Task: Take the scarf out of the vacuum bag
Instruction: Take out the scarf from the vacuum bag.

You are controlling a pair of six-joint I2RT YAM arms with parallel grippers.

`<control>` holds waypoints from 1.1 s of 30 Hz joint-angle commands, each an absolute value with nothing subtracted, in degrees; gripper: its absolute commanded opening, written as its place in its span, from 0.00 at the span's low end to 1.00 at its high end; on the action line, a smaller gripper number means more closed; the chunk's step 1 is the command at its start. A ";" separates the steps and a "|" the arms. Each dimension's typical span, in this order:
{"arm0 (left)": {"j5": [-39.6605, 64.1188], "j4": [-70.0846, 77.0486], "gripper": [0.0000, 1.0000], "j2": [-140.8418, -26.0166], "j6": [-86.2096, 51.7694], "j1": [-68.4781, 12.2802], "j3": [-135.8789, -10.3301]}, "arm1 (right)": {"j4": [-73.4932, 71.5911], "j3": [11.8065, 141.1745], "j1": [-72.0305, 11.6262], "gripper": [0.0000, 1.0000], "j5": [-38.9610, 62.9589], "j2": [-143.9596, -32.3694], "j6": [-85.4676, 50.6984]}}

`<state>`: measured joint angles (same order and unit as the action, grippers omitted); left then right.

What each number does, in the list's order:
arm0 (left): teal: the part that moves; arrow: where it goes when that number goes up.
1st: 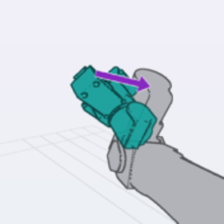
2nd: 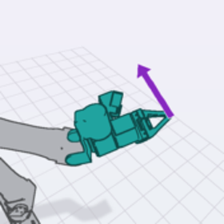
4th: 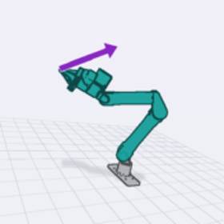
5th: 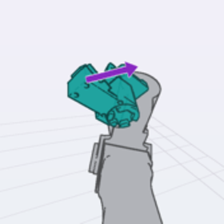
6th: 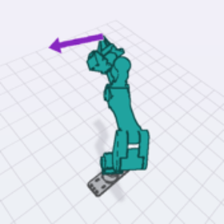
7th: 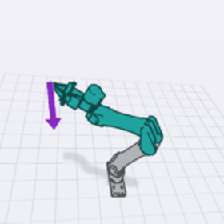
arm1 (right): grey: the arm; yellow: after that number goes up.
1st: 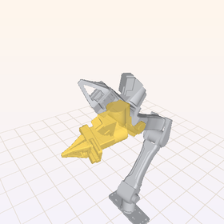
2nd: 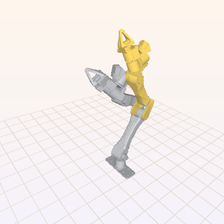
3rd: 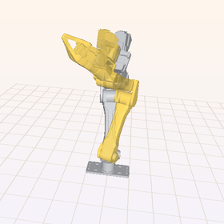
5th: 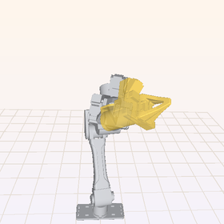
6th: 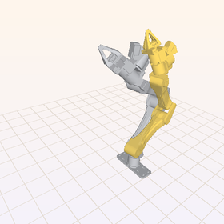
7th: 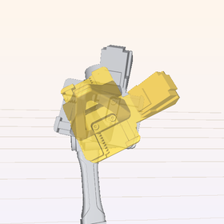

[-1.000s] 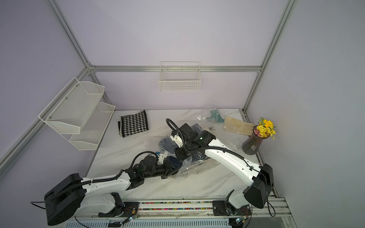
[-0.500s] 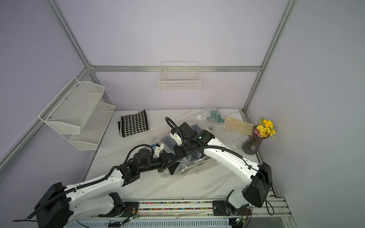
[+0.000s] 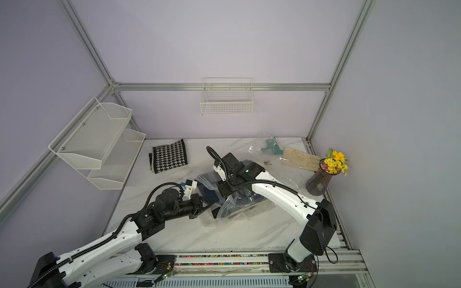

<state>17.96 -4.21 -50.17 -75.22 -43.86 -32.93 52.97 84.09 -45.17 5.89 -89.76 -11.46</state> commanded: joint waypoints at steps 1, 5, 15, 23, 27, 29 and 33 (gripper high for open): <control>16.89 -7.89 0.00 -46.47 -72.25 -43.22 -33.78 | 50.25 84.81 -44.44 0.00 4.72 -90.22 -11.03; 17.29 -12.65 0.00 -43.54 -71.48 -42.49 -32.68 | 49.69 84.81 -44.24 0.00 4.88 -90.60 -11.18; 18.83 -30.61 0.00 -37.84 -66.20 -37.36 -33.21 | 47.53 84.39 -44.15 0.00 3.80 -91.56 -11.86; 19.69 -42.40 0.00 -37.30 -59.72 -32.87 -36.12 | 45.14 83.69 -44.16 0.00 1.55 -92.19 -12.30; 19.74 -44.97 0.00 -38.29 -57.10 -30.92 -37.09 | 43.21 82.76 -44.15 0.00 -0.35 -92.69 -13.11; 20.25 -44.50 0.00 -39.10 -56.23 -29.87 -36.87 | 42.70 82.41 -44.17 0.00 -1.96 -93.23 -13.55; 22.16 -42.49 0.00 -41.39 -54.71 -28.09 -36.69 | 41.95 81.57 -43.47 0.00 -5.74 -93.93 -14.29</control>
<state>20.93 -42.13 -40.47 -57.80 -29.36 -35.18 45.21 82.59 -44.56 -0.71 -92.99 -13.21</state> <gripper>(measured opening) 0.054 0.049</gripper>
